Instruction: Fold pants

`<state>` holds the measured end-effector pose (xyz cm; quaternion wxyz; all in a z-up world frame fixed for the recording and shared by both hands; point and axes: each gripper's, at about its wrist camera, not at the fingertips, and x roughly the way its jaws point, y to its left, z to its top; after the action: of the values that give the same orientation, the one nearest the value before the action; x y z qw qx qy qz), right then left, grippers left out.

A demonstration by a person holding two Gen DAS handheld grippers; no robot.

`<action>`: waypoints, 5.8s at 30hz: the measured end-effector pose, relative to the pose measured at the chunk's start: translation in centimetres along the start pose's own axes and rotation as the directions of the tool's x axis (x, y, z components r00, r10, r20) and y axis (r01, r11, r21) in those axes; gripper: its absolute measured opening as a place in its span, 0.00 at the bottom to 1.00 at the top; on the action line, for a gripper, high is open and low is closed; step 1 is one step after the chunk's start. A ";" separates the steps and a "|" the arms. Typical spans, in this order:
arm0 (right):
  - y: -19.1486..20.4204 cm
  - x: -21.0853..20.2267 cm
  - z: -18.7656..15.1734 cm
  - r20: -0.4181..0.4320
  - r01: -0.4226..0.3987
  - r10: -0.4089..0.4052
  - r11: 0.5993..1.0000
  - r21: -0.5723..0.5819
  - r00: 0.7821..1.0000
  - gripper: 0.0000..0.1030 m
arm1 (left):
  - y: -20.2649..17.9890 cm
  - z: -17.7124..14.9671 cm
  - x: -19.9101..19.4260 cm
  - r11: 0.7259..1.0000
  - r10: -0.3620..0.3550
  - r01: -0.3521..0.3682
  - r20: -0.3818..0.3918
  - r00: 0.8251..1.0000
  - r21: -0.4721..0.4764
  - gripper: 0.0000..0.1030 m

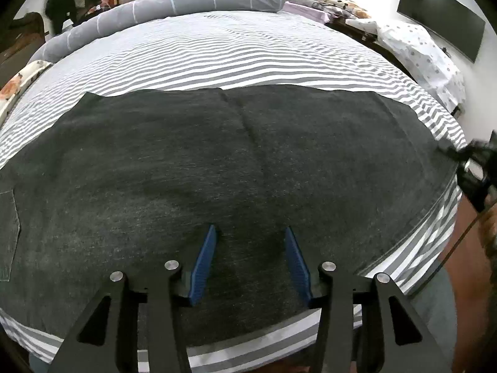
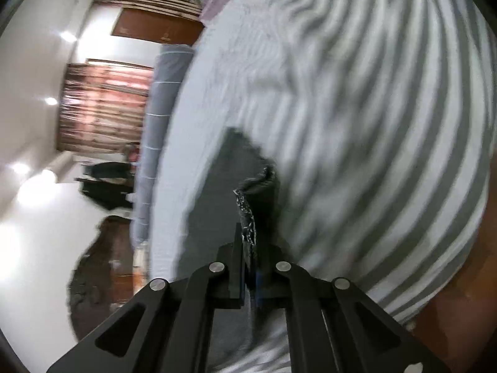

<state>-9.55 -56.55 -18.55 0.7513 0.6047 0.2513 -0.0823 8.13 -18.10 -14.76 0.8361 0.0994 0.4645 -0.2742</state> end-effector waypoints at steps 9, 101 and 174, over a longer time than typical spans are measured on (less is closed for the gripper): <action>13.5 3.3 -3.5 -0.142 -0.140 0.109 0.963 -0.231 0.984 0.05 | 5.4 1.0 -2.4 0.974 -0.130 0.131 0.020 0.991 -0.186 0.47; 15.1 13.4 -22.4 -0.103 0.288 -0.681 0.435 -0.853 0.725 0.48 | 14.9 -1.9 -6.1 0.975 -0.094 0.111 0.096 0.991 -0.191 0.51; 24.6 24.8 -37.8 -0.078 0.092 -0.625 0.235 -0.968 0.777 0.90 | 42.0 -14.6 -11.1 0.545 0.064 0.243 0.329 0.942 -0.802 0.33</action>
<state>11.83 -9.90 -14.40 0.8303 -0.0156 0.5553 0.0436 16.10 26.90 -17.29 0.8304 -0.3789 0.4012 -0.0763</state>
